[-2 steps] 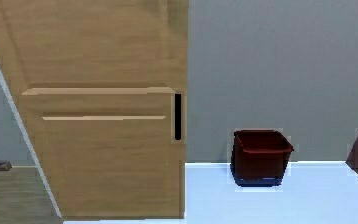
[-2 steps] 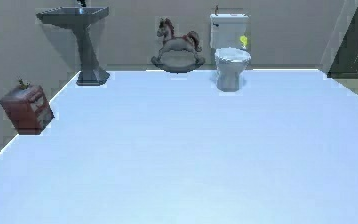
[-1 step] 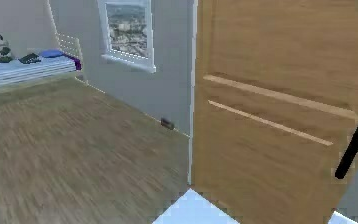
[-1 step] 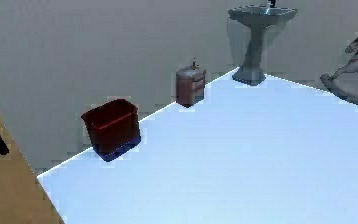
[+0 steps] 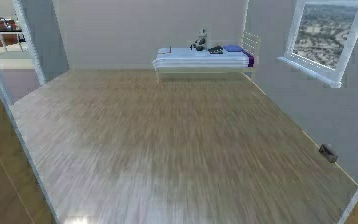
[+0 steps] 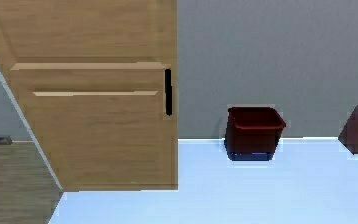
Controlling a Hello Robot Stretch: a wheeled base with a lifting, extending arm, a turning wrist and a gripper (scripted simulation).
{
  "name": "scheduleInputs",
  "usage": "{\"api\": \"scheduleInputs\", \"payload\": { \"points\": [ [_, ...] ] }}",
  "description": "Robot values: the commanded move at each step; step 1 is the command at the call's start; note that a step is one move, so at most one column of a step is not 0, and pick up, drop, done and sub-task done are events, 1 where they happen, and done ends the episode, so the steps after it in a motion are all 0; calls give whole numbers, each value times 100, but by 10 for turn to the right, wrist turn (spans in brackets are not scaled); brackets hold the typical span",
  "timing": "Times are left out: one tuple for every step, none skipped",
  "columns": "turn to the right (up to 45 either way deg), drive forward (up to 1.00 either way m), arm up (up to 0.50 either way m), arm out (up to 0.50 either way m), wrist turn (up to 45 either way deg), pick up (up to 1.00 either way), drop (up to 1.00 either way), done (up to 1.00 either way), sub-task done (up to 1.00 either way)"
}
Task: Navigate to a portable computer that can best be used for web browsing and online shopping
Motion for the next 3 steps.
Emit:
{"api": "scheduleInputs", "payload": {
  "points": [
    [0, 25, 0, 0, 0, 0, 0, 0, 0],
    [-210, 0, 0, 0, 0, 0, 0, 0, 0],
    [0, 100, 0, 0, 0, 0, 0, 0, 0]
  ]
}}
